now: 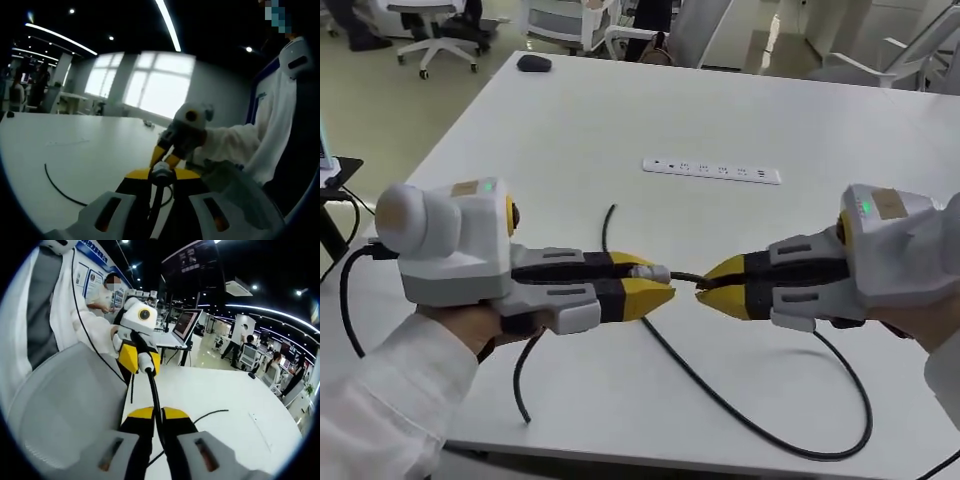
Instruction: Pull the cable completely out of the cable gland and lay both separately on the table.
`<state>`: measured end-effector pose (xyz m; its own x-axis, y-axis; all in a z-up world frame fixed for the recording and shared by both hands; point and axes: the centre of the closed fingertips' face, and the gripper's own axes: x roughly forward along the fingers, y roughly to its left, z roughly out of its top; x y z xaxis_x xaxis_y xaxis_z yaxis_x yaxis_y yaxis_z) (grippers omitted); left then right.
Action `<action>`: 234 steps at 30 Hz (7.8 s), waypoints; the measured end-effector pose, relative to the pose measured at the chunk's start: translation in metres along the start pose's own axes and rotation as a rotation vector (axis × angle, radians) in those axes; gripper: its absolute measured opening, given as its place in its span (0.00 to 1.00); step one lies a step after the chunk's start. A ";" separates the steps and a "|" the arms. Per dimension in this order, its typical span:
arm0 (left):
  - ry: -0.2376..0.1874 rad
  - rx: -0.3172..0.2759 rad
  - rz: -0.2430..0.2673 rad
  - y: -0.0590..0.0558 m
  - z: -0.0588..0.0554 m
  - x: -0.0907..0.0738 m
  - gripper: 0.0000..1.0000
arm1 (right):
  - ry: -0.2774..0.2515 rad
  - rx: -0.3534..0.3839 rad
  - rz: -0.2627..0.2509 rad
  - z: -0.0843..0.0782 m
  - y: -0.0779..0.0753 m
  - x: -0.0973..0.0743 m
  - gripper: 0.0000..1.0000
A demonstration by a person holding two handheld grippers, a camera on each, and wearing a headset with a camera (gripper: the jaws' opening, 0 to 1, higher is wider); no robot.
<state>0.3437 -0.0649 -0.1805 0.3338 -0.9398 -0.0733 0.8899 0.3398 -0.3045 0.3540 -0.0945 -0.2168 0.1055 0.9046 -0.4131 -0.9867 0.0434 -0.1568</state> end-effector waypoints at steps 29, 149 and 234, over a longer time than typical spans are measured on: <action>0.043 0.032 -0.011 -0.003 -0.008 0.003 0.17 | 0.059 0.142 -0.062 -0.050 0.002 -0.020 0.06; 0.021 0.113 -0.019 -0.005 0.000 0.003 0.17 | 0.067 0.168 -0.134 -0.046 -0.004 -0.031 0.14; 0.029 -0.008 -0.005 0.002 -0.003 -0.003 0.16 | 0.102 0.171 -0.140 -0.053 0.013 -0.030 0.05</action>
<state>0.3438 -0.0612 -0.1838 0.3199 -0.9422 -0.0991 0.8891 0.3347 -0.3121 0.3448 -0.1432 -0.2541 0.2464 0.8374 -0.4879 -0.9672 0.2446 -0.0686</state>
